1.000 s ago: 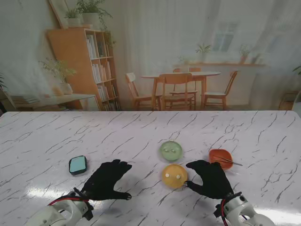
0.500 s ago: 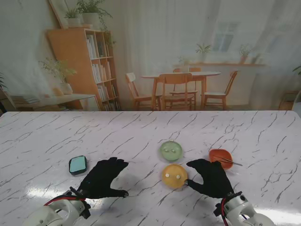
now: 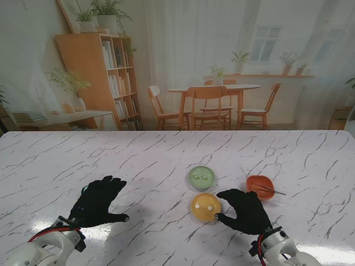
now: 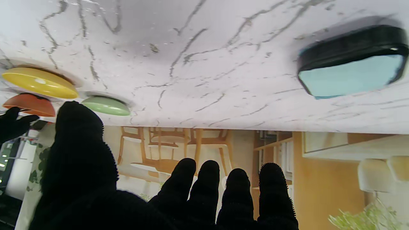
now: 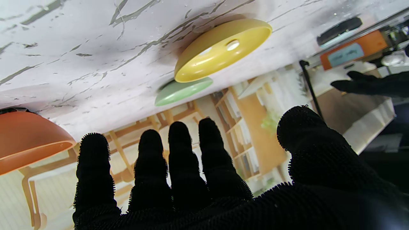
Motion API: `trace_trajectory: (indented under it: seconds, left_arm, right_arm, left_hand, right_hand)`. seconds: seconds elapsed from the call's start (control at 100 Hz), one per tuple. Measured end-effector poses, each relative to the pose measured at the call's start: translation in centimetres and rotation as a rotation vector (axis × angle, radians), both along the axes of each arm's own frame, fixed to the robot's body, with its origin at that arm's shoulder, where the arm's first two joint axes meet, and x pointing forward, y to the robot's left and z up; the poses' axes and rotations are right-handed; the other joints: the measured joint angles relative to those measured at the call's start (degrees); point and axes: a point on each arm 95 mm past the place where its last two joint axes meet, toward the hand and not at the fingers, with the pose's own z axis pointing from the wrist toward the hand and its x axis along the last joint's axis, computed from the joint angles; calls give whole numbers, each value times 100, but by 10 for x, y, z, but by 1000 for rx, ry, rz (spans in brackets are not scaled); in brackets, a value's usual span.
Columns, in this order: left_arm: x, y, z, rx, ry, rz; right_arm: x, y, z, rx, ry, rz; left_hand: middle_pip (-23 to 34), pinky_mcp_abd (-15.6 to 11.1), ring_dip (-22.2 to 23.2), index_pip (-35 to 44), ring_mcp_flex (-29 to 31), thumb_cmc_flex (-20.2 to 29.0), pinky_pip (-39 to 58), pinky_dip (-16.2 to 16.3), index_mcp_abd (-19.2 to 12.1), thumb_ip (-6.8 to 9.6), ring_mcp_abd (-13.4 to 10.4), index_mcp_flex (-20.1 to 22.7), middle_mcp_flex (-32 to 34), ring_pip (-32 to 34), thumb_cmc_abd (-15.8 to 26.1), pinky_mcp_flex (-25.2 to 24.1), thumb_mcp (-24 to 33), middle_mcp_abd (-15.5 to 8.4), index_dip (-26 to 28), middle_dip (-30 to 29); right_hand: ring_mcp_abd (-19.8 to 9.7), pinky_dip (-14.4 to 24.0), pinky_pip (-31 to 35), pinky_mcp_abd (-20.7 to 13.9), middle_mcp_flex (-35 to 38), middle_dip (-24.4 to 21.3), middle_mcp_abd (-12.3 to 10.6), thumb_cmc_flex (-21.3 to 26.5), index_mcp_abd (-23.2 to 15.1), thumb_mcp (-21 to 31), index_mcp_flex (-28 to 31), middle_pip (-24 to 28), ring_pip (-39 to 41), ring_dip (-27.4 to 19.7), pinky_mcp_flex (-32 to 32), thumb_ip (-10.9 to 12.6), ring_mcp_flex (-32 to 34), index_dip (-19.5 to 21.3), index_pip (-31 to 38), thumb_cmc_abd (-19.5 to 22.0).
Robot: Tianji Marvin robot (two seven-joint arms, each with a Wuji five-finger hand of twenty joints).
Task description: Refill the pill box with tweezers
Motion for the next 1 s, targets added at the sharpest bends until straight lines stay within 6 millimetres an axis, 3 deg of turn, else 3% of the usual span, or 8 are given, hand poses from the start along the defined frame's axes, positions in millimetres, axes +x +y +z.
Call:
trace_trajectory:
  seconds: [0.26,0.65,1.0]
  left_arm:
    - [6,26,-2,59,-19,97]
    - [29,67,-22,117,10,226]
    - [47,84,-29,176,122,261]
  right_arm:
    - [0,2,0,3,5,2]
    - [-1,2,-2,8,23,-10]
    - [-2,4,-4,15,38,-15]
  left_hand:
    - [-8,-124,-162,-70,-71,0,-130,-49,-63,0,-76,-171,-82,0,-1,-45,0,-31,-110,-76]
    - [5,-134,-251,-91,-71,0,-169,-82,-67,0,-83,-227,-258,-1,-29,-53,0,-68,-199,-165]
    - [39,-138,-263,-147,-71,0,-169,-82,-82,0,-83,-289,-381,-2,-75,-53,0,-76,-275,-227]
  right_hand:
    - [0,1,0,0,0,0,0,0,0,0,0,0,0,0,0,0,0,0,0,0]
    - [0,1,0,0,0,0,1,0,0,0,0,0,0,0,0,0,0,0,0,0]
    - [0,1,0,0,0,0,2,0,0,1,0,6,0,0,0,0,0,0,0,0]
